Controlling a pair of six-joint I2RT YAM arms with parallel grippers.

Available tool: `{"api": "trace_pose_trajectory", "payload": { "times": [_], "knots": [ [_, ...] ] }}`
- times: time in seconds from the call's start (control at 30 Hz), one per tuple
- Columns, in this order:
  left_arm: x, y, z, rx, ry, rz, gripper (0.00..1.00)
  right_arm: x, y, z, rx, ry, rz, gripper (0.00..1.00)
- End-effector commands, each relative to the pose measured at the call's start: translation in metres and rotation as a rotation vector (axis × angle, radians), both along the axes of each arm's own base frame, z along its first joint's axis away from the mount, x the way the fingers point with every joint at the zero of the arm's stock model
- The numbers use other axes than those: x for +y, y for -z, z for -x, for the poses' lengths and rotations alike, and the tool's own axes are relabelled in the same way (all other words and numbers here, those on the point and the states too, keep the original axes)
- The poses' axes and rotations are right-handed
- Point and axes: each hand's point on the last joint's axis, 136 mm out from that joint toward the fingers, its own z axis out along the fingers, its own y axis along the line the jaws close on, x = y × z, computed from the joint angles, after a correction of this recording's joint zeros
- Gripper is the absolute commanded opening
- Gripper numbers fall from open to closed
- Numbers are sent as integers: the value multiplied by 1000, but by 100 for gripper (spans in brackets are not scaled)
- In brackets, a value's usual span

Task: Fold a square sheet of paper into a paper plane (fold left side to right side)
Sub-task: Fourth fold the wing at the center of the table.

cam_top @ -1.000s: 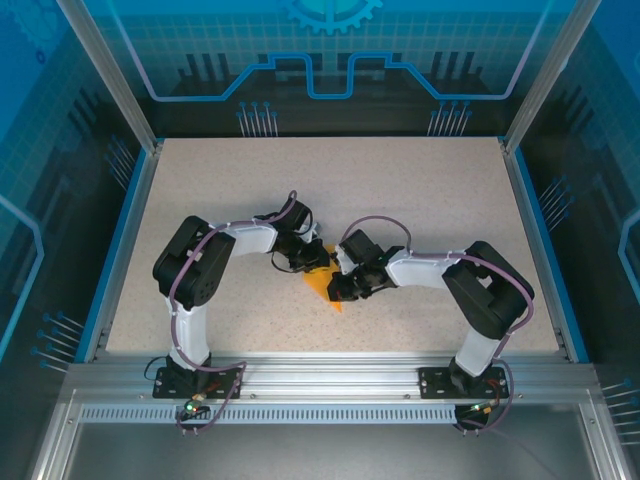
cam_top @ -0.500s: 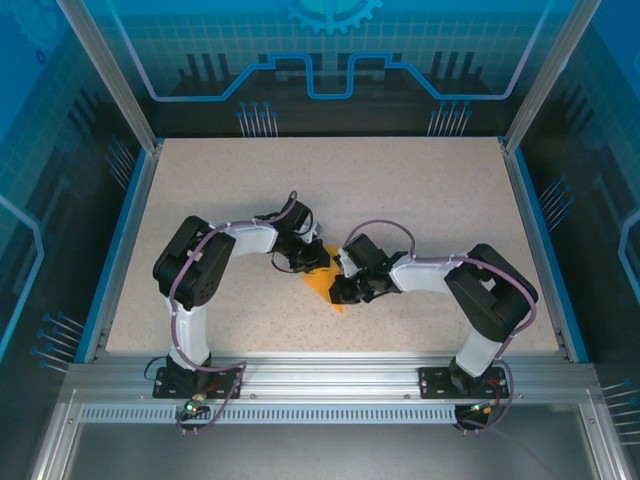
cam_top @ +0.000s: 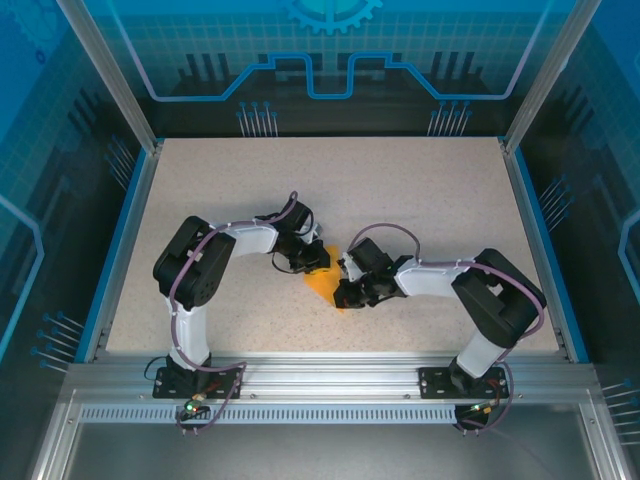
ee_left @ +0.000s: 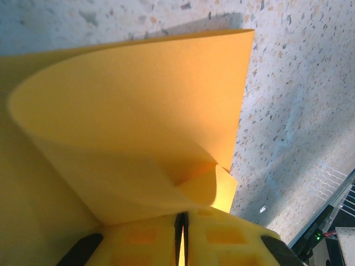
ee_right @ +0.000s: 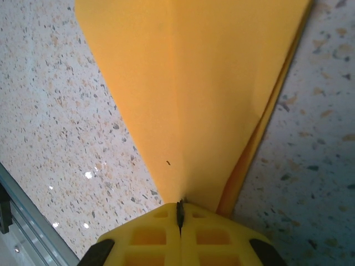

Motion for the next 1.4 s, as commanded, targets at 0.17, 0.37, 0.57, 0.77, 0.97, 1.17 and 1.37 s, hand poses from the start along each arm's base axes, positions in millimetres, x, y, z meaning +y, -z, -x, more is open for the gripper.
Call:
{"api": "trace_pose_trajectory", "payload": {
  "times": [0.17,0.37,0.57,0.77,0.97,1.17,1.37],
  "knots": [
    [34,46,29,118,-12,-193,14,-26,12,32,92,-13,115,3],
    [33,45,29,117,-14,-186,14,-13,-21,8,-42,8,36,11],
    [33,42,28,113,-14,-182,14,-6,-38,5,-81,-24,4,12],
    [33,42,28,111,-14,-184,14,14,-31,10,-30,-61,-27,10],
    [33,41,28,113,-14,-183,14,7,-14,10,3,-30,24,9],
    [33,42,27,111,-12,-184,14,-1,-6,12,25,-20,68,9],
    [33,43,28,114,-12,-187,14,-9,1,16,41,-15,103,9]
  ]
}}
